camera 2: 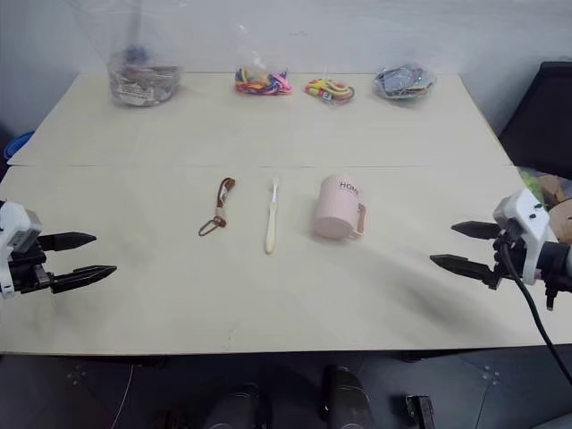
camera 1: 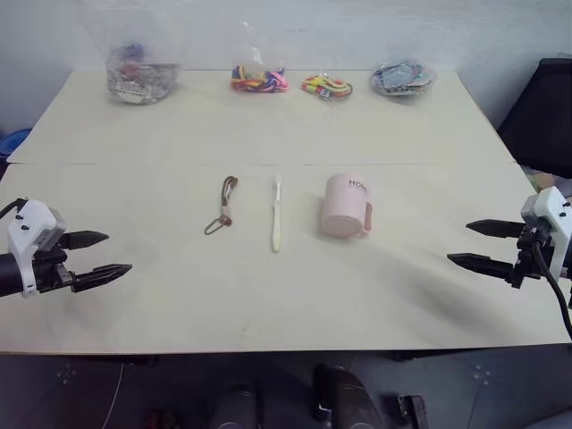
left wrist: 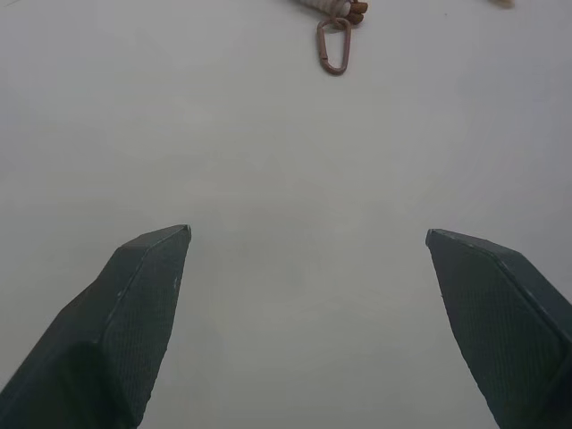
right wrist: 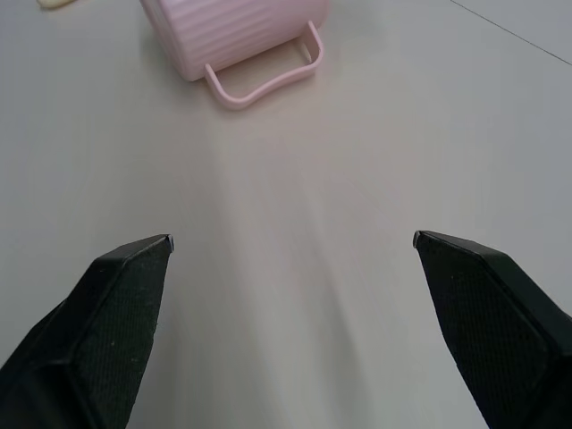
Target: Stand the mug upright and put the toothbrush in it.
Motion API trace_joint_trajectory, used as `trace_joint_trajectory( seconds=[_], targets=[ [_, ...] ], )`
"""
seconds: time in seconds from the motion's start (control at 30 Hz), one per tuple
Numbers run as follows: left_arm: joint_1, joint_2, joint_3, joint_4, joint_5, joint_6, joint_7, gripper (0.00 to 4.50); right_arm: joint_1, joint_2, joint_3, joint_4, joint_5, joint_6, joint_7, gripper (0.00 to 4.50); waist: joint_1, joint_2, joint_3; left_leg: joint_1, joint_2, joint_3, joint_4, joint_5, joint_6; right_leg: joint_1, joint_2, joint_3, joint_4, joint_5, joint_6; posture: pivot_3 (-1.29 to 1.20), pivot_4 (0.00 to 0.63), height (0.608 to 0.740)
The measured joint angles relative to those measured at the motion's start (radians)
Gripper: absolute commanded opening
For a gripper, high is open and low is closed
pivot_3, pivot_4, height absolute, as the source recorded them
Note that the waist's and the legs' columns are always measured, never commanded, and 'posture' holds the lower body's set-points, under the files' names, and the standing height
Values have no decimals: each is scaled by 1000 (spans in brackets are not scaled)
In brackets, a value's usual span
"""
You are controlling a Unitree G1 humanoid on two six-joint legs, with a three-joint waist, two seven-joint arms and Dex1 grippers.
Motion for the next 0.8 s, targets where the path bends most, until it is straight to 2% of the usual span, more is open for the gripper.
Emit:
trace_joint_trajectory(
  seconds=[0.37, 0.8],
  targets=[
    [-12, -16, -33, 27, 63, -67, 52, 4479, 1, 2, 0, -29, -16, -1, -63, 4500, 1, 0, 0, 0, 0, 1, 0, 0, 0, 0, 0, 0, 0, 0, 0, 0, 150, 740],
    [-73, -29, -59, 36, 38, -2, 72, 4479, 0, 10, 0, -60, 19, 63, -75, 4500, 0, 0, 0, 0, 0, 8, 1, 0, 0, 0, 0, 0, 1, 0, 0, 0, 150, 740]
  ],
)
